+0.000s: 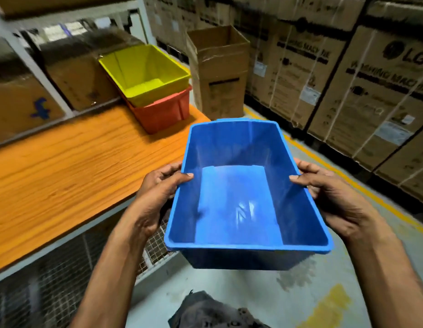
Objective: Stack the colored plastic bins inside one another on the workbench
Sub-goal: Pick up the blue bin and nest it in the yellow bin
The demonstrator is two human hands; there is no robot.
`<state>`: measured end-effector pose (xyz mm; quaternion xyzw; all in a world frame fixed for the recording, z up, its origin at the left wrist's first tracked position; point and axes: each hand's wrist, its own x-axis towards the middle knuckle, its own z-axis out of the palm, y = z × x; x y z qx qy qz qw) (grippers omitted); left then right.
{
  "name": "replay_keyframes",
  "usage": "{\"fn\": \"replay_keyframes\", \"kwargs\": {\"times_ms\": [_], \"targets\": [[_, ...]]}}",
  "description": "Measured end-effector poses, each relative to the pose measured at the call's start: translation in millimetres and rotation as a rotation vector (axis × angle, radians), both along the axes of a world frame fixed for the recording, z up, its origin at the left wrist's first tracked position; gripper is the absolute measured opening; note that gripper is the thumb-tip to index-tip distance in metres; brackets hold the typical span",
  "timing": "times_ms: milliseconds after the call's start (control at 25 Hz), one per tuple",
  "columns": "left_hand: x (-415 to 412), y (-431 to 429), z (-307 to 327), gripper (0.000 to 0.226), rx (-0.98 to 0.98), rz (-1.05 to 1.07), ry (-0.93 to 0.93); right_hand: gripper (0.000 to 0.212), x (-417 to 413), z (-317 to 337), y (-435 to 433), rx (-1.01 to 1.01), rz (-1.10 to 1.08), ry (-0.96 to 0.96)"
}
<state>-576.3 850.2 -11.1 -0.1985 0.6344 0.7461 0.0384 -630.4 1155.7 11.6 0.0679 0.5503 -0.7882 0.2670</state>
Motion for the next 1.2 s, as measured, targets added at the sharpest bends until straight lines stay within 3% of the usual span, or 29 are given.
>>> {"fn": "replay_keyframes", "kwargs": {"times_ms": [280,600,800,920,1080,1200], "targets": [[-9.7,-47.4,16.5,0.042,0.043,0.23,-0.036,0.043,-89.1,5.7,-65.2,-0.086,0.303,-0.139],[-6.5,-62.0,21.8,0.021,0.063,0.488,-0.027,0.033,-160.4,-2.9,-117.5,-0.096,0.567,-0.215],[20.1,-44.7,15.1,0.036,-0.015,0.699,0.034,0.054,-182.6,-3.2,-143.4,-0.104,0.735,-0.118],[33.2,-29.1,14.6,0.045,-0.124,0.815,0.083,0.063,-189.0,5.0,-156.2,-0.074,0.836,0.038],[32.6,-15.1,33.1,0.047,-0.165,0.926,0.19,0.065,-204.5,27.4,-180.1,-0.136,0.926,0.157],[26.3,-22.9,54.1,0.035,-0.141,0.95,0.255,0.061,-218.0,51.1,-197.6,-0.213,0.978,0.175]]}}
